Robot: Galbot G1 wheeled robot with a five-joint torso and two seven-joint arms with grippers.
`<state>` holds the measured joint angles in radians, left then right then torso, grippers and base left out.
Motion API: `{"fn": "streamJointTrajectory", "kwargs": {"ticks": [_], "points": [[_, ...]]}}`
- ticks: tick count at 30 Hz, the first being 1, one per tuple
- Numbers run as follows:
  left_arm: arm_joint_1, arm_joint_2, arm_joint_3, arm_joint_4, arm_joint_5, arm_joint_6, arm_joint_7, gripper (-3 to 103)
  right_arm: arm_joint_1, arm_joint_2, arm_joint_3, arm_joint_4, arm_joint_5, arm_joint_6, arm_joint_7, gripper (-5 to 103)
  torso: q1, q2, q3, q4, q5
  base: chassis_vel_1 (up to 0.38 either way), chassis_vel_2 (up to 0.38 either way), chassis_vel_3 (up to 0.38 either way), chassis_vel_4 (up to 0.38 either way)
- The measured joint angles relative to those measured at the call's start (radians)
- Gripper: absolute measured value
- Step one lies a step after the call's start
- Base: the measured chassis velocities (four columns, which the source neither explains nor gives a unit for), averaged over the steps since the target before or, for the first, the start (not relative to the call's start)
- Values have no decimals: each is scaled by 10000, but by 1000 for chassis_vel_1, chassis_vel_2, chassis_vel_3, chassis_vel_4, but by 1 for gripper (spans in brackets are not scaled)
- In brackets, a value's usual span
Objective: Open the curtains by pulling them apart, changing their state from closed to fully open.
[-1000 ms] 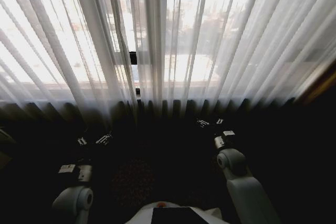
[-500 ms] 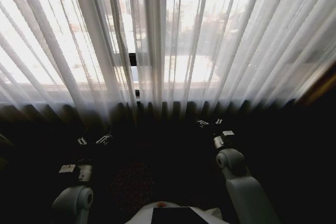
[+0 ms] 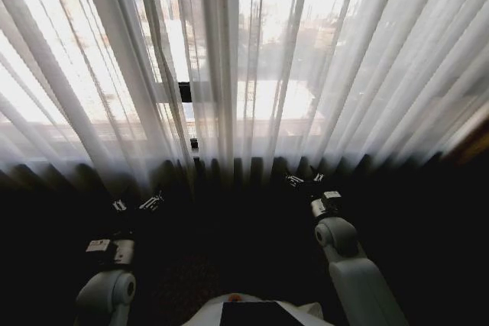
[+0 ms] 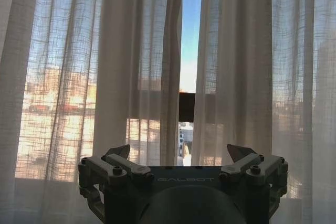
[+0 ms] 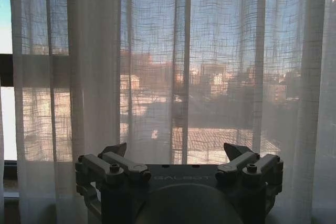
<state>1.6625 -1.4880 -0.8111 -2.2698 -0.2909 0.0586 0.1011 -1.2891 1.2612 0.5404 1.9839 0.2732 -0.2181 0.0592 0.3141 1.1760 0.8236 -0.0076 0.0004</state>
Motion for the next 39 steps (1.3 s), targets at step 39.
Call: {"fn": "streamJointTrajectory", "kwargs": {"ticks": [39], "points": [[491,-202,-52,-280,159,-322,0,100,-155,38,-184,29,-503,302,-105,100,4,-1,1,0,-1,-121,147,125,-147]]}}
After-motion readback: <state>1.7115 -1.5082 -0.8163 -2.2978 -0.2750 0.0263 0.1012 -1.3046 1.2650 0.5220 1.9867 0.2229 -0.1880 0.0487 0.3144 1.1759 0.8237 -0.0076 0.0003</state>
